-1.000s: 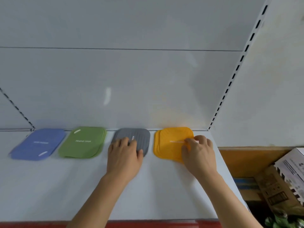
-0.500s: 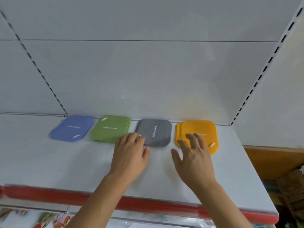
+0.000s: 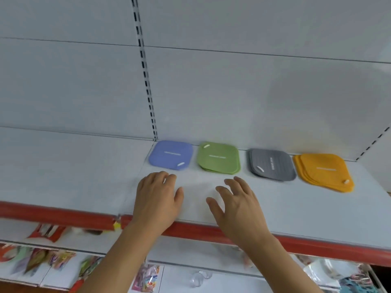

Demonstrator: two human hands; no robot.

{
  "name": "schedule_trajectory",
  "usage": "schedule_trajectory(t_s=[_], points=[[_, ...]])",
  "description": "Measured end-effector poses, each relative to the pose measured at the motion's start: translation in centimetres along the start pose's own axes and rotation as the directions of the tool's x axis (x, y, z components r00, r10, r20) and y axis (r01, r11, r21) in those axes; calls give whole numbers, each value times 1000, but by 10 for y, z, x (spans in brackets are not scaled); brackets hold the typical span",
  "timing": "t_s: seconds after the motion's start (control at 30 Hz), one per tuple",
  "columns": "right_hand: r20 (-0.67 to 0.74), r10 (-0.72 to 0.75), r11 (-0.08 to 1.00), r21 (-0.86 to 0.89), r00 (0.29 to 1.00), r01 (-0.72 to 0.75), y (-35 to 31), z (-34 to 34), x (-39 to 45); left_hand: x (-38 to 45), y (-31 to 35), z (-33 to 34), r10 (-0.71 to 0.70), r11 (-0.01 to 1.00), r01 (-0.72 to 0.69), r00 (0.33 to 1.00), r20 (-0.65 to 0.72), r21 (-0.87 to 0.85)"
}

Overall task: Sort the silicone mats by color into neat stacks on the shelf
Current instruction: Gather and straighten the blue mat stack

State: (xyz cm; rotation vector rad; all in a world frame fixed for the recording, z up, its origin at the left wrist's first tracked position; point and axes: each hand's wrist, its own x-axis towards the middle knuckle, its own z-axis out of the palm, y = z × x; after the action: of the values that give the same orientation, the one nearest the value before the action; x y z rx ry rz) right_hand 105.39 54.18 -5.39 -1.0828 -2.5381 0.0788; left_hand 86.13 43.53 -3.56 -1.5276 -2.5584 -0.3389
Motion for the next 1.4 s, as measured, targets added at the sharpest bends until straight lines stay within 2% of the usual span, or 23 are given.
schedule_trajectory(t_s=[0.23, 0.33, 0.5, 0.77, 0.9, 1.0, 1.1, 1.17, 1.2, 1.23, 1.27, 1.3, 1.33, 1.4], points=[[38, -28, 998, -56, 999, 30, -63, 25, 31, 17, -67, 2, -48, 999, 49, 998, 35, -23], [41, -61, 997, -54, 997, 63, -67, 36, 59, 35, -76, 8, -57, 997, 58, 998, 38, -51], [89, -122, 992, -34, 989, 126, -74, 55, 108, 58, -91, 17, 5, 998, -4, 1000, 17, -59], [94, -251, 968, 48, 963, 248, -65, 68, 134, 86, -108, 28, 64, 990, -57, 997, 49, -127], [66, -221, 974, 60, 973, 217, -64, 67, 140, 95, -117, 20, 79, 976, -60, 993, 85, -211], [-44, -124, 992, 24, 991, 126, -75, 63, 140, 94, -117, 11, 3, 951, -8, 1000, -17, -310], [-214, -32, 998, 45, 976, 43, -90, 51, 139, 92, -108, -4, -47, 895, 10, 996, -72, -447], [-281, 58, 983, 182, 958, -6, -105, 46, 130, 93, -100, -9, -18, 809, 47, 998, 55, -586], [-288, 99, 963, 268, 953, -19, -113, 44, 125, 94, -95, -11, -2, 716, 113, 987, 159, -689], [-276, 121, 936, 351, 953, -17, -121, 41, 120, 94, -89, -16, 15, 573, 197, 968, 250, -795], [-247, 120, 905, 425, 962, -4, -128, 40, 115, 94, -85, -17, 25, 413, 278, 948, 316, -867], [-211, 103, 871, 492, 972, 15, -133, 39, 111, 93, -82, -16, 18, 310, 325, 938, 347, -893], [-178, 92, 833, 554, 980, 22, -136, 38, 109, 93, -81, -15, 4, 279, 325, 941, 339, -904], [-158, 131, 784, 620, 979, -5, -137, 37, 105, 95, -84, -9, -39, 389, 236, 970, 241, -890]])
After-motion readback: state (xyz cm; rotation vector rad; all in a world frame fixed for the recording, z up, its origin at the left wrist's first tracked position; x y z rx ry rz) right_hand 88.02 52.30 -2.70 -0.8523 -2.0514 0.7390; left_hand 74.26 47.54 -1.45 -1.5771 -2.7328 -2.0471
